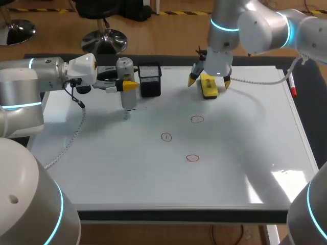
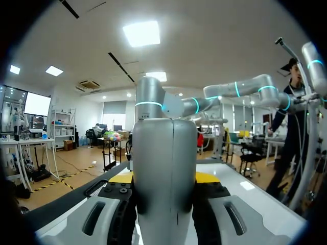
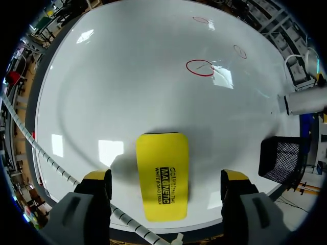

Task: Pick up the inspection probe, press it on each red-marked spot on the whiteboard one by one, put down the probe, pick up the eraser, and wipe off all the red marks.

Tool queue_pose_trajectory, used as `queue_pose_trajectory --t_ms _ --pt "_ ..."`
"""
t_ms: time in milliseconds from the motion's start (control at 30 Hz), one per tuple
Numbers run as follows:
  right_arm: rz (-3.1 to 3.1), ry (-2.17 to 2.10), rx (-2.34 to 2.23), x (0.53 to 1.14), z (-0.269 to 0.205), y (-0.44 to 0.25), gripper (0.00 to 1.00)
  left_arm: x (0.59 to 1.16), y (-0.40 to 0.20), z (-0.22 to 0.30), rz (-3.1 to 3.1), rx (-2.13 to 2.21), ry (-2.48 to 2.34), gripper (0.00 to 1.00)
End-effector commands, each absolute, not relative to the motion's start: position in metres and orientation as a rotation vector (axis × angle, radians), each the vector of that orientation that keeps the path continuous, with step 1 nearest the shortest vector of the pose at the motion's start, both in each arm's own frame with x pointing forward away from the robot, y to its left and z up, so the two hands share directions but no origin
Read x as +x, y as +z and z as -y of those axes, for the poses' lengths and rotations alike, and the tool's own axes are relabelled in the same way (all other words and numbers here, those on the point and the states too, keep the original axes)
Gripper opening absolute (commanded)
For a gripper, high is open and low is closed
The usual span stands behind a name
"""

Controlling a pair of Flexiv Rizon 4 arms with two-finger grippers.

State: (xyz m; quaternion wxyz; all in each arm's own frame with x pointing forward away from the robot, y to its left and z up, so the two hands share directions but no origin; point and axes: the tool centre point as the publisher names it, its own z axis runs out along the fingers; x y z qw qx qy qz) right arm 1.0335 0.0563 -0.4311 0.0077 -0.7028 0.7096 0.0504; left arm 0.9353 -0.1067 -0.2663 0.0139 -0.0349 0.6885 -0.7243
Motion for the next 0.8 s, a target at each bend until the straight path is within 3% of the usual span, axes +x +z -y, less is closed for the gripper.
queue_pose_trajectory --t_ms 33,333,500,800 --pt "-2.225 0.159 -2.202 1.0373 -0.0568 -0.4329 0.81 0.9353 -0.2658 0.1068 -2.142 -0.108 -2.256 0.0" --pt "-2.233 0.165 -2.2 1.0365 -0.0572 -0.4363 0.68 0.9353 -0.2658 0.1068 -2.142 -0.108 -2.256 0.0" --pt "-2.241 0.17 -2.198 1.0352 -0.0569 -0.4391 0.47 0.9353 -0.2658 0.1068 -2.142 -0.108 -2.256 0.0" --pt "-2.252 0.177 -2.19 1.0344 -0.057 -0.4415 0.45 0.9353 -0.2658 0.1068 -2.142 -0.108 -2.256 0.0"
